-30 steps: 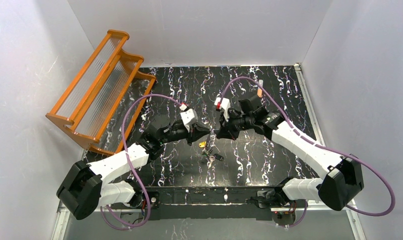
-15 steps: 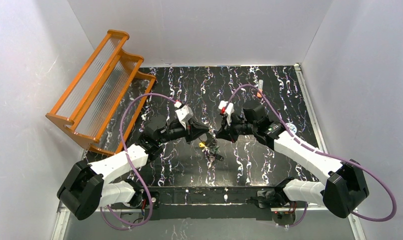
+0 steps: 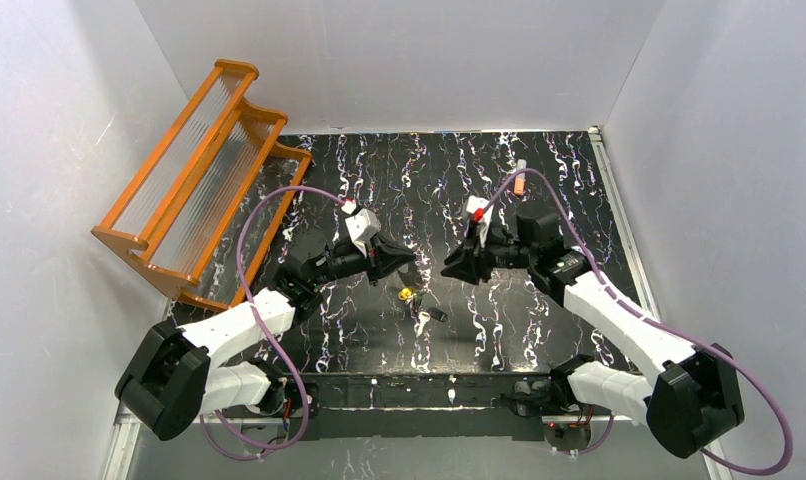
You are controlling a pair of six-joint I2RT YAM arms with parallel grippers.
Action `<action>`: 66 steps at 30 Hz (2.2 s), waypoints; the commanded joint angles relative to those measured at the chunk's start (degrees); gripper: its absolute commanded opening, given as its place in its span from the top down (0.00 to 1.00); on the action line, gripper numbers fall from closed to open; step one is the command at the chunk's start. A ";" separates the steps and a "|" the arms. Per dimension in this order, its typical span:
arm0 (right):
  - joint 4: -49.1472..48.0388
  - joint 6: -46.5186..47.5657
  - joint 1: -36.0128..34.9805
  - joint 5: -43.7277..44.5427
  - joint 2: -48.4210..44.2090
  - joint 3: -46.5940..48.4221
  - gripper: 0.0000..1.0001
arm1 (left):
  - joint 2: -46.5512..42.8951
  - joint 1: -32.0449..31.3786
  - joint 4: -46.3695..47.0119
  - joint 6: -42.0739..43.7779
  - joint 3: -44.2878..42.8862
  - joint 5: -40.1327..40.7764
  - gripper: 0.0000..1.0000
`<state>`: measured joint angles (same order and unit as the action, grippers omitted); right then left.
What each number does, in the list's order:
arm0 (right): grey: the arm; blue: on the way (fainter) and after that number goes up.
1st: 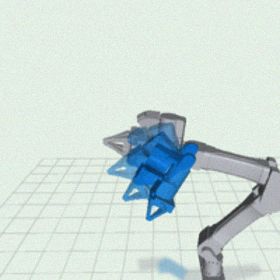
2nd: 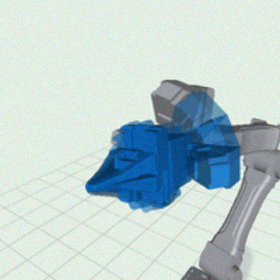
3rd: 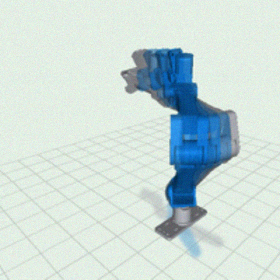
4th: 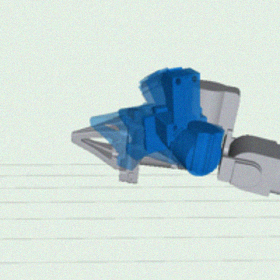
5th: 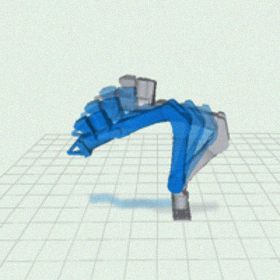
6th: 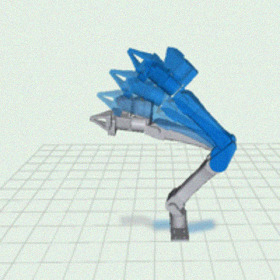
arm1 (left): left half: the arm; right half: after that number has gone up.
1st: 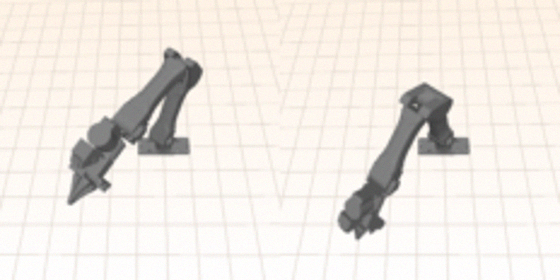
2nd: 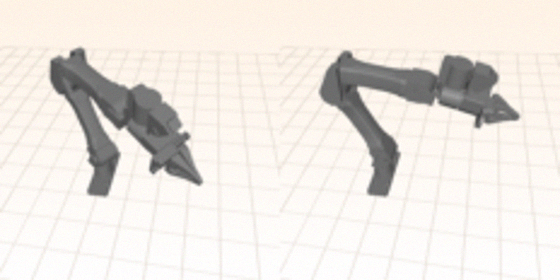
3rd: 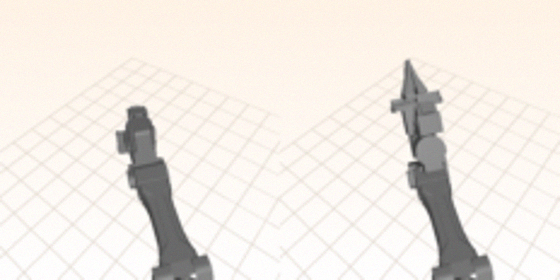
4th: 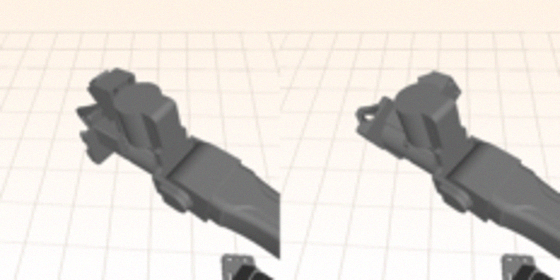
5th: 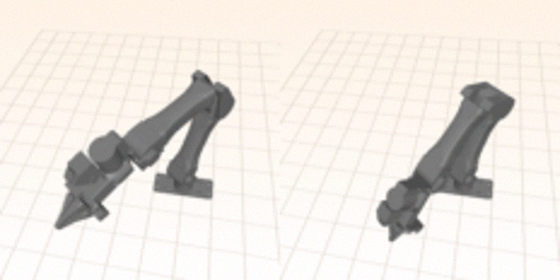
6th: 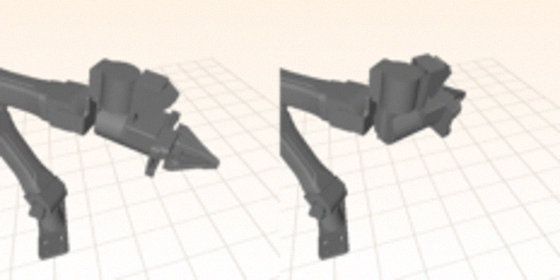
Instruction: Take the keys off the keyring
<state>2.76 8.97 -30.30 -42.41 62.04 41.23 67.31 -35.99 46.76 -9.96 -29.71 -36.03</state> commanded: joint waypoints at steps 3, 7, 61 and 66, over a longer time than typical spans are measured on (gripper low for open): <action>-11.84 -4.24 2.23 -12.54 0.65 5.15 0.52 | -1.15 0.57 3.47 1.62 -0.81 -6.99 1.00; -14.57 -4.31 2.18 -17.12 4.04 6.90 0.49 | -0.82 0.65 3.42 1.44 -1.58 -8.64 1.00; -27.12 -7.73 -0.62 -25.32 13.00 3.88 0.78 | -0.16 0.66 7.74 -2.43 -2.15 -9.80 1.00; -27.14 -7.68 -0.74 -25.53 13.66 4.55 0.99 | -0.37 0.66 8.14 -2.72 -2.11 -10.08 1.00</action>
<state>-21.61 1.63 -30.63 -66.94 75.40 44.88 67.33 -35.31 51.11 -12.45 -30.48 -45.45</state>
